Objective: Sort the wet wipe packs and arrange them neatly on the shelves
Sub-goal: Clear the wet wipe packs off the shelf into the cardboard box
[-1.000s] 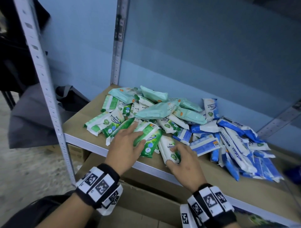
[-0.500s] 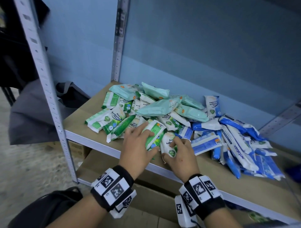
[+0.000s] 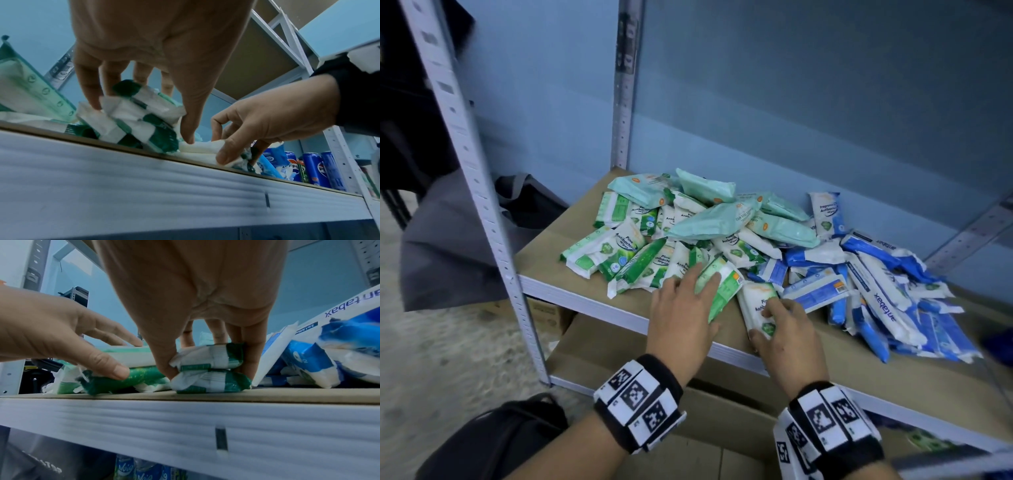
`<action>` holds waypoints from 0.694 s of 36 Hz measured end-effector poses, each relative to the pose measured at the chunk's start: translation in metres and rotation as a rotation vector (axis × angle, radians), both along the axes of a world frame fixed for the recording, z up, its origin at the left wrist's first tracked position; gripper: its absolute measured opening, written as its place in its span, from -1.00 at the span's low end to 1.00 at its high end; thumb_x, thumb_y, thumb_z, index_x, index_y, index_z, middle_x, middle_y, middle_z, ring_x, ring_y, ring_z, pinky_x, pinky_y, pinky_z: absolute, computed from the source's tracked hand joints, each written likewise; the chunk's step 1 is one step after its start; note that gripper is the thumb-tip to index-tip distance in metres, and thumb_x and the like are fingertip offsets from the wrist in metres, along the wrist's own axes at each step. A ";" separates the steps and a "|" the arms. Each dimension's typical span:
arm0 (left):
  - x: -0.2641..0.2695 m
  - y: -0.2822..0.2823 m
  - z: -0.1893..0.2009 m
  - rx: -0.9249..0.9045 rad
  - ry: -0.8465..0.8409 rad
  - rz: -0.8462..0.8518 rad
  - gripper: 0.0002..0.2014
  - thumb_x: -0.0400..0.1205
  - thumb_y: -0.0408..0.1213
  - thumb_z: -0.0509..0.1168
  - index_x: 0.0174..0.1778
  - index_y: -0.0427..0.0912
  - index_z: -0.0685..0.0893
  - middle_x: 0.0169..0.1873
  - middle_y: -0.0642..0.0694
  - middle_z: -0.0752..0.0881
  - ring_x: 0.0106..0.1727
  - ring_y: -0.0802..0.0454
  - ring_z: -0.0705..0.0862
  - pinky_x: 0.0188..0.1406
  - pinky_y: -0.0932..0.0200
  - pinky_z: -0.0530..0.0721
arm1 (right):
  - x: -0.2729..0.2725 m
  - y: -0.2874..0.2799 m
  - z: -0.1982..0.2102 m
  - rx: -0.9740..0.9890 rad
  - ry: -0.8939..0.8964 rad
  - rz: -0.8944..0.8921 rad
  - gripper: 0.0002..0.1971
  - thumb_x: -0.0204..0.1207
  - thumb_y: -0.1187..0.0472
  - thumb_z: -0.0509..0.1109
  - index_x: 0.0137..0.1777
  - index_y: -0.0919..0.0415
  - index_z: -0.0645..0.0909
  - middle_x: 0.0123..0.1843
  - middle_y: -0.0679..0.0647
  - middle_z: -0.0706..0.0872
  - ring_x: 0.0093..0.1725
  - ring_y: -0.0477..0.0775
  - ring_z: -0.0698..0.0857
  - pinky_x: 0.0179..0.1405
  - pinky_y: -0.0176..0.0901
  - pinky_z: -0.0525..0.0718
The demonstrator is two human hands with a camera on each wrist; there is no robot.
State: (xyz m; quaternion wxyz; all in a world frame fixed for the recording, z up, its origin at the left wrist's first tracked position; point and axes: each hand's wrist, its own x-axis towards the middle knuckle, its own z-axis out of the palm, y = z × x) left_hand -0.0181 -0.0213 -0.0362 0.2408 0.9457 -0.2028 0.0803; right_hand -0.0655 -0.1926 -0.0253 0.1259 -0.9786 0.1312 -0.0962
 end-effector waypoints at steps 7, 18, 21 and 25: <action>-0.007 0.000 0.000 0.123 0.016 -0.021 -0.29 0.64 -0.10 0.36 0.64 0.16 0.14 0.54 -0.12 0.33 0.33 -0.17 0.55 0.23 -0.03 0.58 | -0.002 0.003 0.002 -0.027 0.051 -0.006 -0.71 0.44 0.08 0.46 0.04 0.00 0.41 0.13 0.06 0.60 -0.05 0.23 0.64 -0.26 -0.10 0.44; -0.038 0.026 -0.019 0.027 -0.099 -0.132 -0.28 0.21 -0.04 0.57 0.38 0.11 0.68 0.13 -0.13 0.74 -0.19 -0.14 0.79 -0.44 0.07 0.69 | -0.068 -0.021 0.000 0.107 -0.051 0.092 -0.69 0.28 0.12 0.57 -0.06 0.03 0.51 -0.08 -0.09 0.57 -0.17 0.07 0.50 -0.29 -0.08 0.29; -0.057 0.031 -0.021 -0.044 -0.025 -0.165 -0.33 0.27 0.05 0.42 0.39 0.23 0.65 0.19 -0.01 0.73 -0.06 -0.03 0.79 -0.31 0.08 0.74 | -0.092 -0.028 -0.004 0.258 -0.073 0.101 -0.65 0.22 0.16 0.60 -0.14 -0.01 0.47 -0.11 -0.08 0.64 -0.17 0.05 0.55 -0.31 -0.05 0.37; -0.082 0.033 -0.029 -0.089 0.134 -0.244 -0.33 0.26 0.16 0.35 0.39 0.37 0.60 0.21 0.21 0.71 0.10 0.15 0.73 -0.05 0.02 0.75 | -0.120 -0.039 -0.012 0.422 -0.086 0.074 -0.64 0.19 0.22 0.63 -0.17 0.00 0.49 -0.16 -0.20 0.67 -0.18 -0.13 0.58 -0.30 -0.40 0.44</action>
